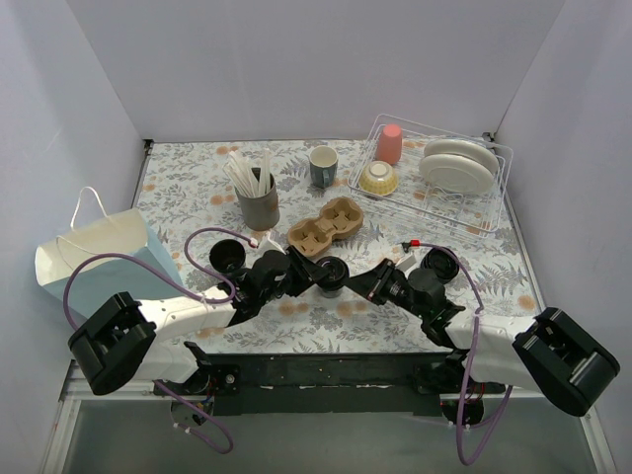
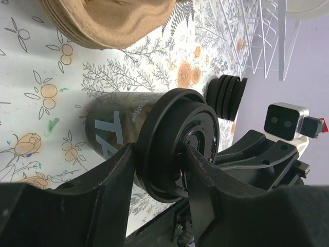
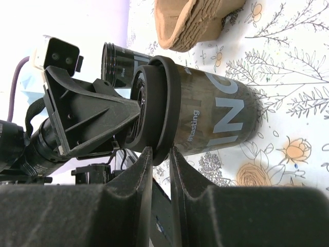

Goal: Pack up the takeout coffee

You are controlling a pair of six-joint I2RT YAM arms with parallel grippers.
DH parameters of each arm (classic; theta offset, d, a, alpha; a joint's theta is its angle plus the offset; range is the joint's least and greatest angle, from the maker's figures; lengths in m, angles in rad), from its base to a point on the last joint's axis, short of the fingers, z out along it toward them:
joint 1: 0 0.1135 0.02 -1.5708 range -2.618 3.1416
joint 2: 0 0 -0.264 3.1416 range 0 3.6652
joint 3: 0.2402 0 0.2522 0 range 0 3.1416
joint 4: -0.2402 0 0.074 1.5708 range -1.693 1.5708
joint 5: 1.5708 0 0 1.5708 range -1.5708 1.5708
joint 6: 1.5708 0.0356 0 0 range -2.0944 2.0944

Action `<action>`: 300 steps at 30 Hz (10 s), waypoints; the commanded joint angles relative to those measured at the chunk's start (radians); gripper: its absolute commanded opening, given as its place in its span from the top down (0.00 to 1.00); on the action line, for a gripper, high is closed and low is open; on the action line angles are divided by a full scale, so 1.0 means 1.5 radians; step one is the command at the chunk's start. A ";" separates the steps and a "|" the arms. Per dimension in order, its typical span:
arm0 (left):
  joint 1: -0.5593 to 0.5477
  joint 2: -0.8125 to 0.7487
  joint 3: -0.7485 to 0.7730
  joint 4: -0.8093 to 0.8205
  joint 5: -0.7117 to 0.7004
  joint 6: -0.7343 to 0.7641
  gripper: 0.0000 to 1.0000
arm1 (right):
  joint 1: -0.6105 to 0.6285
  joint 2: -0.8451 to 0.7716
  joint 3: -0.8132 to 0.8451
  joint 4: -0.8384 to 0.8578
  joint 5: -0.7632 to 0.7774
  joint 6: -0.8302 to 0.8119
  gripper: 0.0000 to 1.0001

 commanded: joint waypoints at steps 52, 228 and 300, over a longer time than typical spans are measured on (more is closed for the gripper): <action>-0.021 0.067 -0.002 -0.280 0.056 0.105 0.58 | -0.059 -0.099 0.303 -0.501 0.046 -0.424 0.62; -0.021 -0.231 0.056 -0.256 0.013 0.375 0.29 | 0.076 0.013 0.558 -1.007 0.512 -0.302 0.73; -0.021 -0.155 0.092 -0.265 0.055 0.414 0.27 | -0.375 -0.281 0.130 -0.492 0.009 -0.458 0.56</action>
